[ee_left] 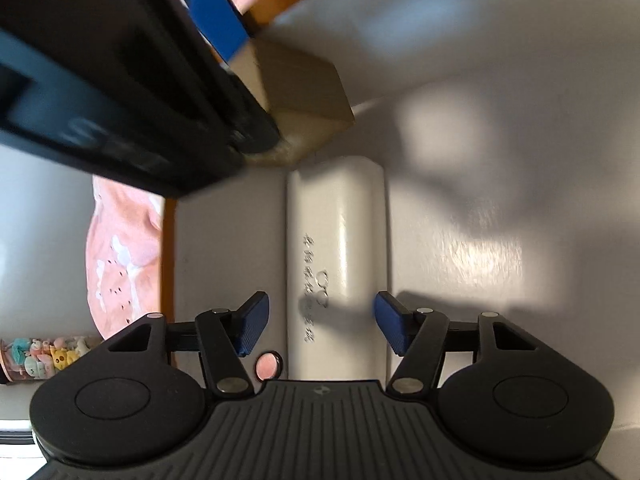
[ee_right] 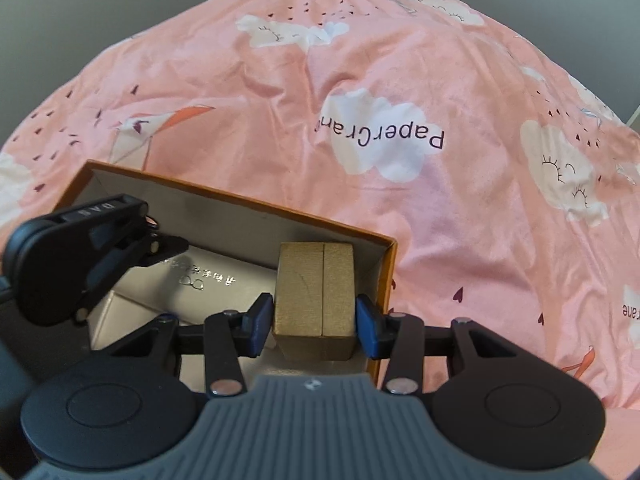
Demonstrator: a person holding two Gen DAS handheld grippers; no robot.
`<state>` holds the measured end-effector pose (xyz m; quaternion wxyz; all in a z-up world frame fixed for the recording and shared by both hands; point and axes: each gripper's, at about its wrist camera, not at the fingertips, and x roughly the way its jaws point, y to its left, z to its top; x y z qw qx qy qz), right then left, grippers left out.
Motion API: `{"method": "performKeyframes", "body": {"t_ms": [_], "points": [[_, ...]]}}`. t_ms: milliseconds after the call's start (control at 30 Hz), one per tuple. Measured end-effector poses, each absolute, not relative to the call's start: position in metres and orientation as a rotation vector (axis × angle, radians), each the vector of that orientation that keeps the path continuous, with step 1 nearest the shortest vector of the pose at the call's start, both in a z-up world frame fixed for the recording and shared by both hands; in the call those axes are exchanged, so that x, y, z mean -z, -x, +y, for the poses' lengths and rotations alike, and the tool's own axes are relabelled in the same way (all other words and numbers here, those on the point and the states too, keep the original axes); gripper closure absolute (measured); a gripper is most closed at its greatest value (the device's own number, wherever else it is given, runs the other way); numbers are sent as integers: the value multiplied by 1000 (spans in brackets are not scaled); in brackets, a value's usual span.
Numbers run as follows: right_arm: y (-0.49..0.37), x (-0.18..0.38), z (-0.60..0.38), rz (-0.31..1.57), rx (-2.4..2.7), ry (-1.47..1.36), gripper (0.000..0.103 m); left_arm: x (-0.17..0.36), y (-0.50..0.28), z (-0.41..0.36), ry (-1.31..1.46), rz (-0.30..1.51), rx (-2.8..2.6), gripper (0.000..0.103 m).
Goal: Organize objects
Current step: 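Lower the tan block into the box corner and open the right gripper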
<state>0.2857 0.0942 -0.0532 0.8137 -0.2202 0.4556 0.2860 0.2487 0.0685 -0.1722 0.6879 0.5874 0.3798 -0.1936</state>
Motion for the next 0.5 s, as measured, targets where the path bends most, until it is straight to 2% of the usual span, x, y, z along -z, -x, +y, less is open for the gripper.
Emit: {"method": "performKeyframes", "body": {"t_ms": [400, 467, 500], "points": [[-287, 57, 96, 974, -703, 531, 54, 163, -253, 61, -1276, 781, 406, 31], [-283, 55, 93, 978, -746, 578, 56, 158, -252, 59, -1248, 784, 417, 31], [-282, 55, 91, 982, -770, 599, 61, 155, -252, 59, -1223, 794, 425, 31]]}}
